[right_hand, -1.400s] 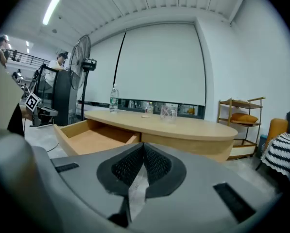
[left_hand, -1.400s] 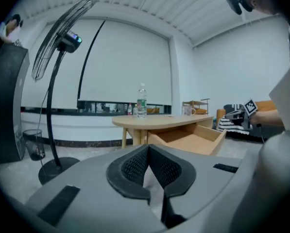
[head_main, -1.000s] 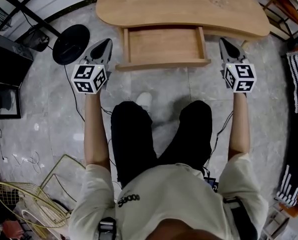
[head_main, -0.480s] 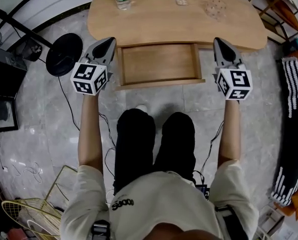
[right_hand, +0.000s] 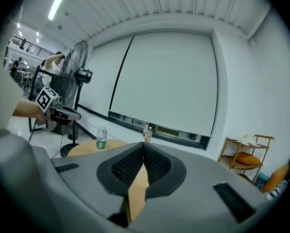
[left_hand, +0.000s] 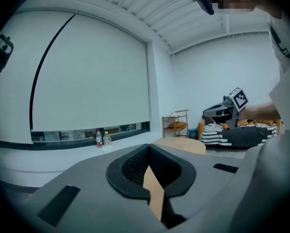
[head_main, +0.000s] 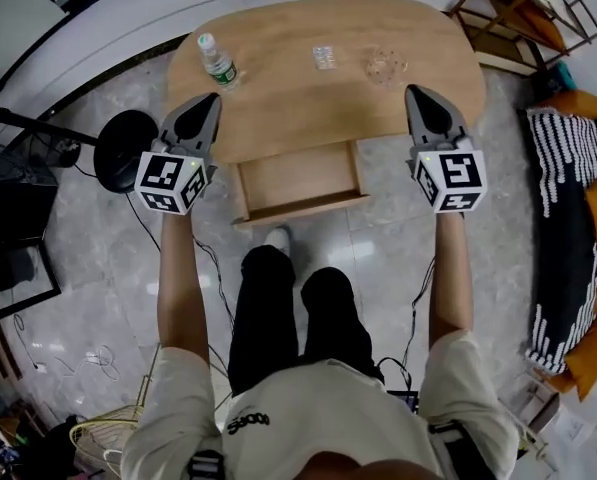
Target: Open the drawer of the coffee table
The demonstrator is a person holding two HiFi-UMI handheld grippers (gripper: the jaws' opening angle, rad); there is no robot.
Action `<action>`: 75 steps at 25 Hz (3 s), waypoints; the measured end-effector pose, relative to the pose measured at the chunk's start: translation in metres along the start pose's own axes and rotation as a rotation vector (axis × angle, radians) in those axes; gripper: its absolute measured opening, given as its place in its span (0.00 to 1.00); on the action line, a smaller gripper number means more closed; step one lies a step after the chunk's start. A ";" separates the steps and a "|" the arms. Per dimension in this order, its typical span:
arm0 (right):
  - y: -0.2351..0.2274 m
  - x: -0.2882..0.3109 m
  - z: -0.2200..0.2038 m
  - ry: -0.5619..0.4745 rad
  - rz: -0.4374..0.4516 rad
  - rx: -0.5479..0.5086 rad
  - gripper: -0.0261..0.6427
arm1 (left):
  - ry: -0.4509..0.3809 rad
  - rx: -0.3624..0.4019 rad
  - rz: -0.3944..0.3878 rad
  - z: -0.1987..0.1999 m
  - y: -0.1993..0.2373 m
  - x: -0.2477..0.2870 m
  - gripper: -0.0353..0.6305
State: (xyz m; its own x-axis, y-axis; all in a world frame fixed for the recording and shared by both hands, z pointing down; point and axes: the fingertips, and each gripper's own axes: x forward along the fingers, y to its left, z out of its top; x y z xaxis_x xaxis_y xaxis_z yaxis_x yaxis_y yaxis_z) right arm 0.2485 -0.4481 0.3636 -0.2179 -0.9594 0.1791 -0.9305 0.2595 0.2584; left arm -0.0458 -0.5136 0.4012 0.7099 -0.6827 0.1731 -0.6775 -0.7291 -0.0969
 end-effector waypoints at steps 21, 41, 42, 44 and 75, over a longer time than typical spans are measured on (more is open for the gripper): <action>-0.040 -0.217 0.317 -0.043 -0.016 -0.032 0.05 | -0.056 0.053 0.123 0.336 -0.064 -0.177 0.08; 0.033 -0.354 0.427 -0.138 0.042 -0.110 0.05 | -0.112 0.069 0.148 0.435 -0.143 -0.351 0.08; 0.041 -0.356 0.432 -0.143 0.038 -0.116 0.05 | -0.118 0.083 0.135 0.436 -0.143 -0.358 0.08; 0.056 -0.360 0.440 -0.150 0.033 -0.128 0.05 | -0.134 0.108 0.117 0.439 -0.145 -0.373 0.08; 0.131 -0.365 0.466 -0.145 0.061 -0.177 0.05 | -0.132 0.174 0.122 0.444 -0.130 -0.423 0.08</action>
State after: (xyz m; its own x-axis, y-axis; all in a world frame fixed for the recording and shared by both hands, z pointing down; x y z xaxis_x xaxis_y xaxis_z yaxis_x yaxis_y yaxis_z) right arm 0.0688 -0.1154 -0.1099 -0.3237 -0.9440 0.0644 -0.8510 0.3202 0.4162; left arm -0.1724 -0.1518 -0.0946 0.6515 -0.7584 0.0210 -0.7248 -0.6304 -0.2781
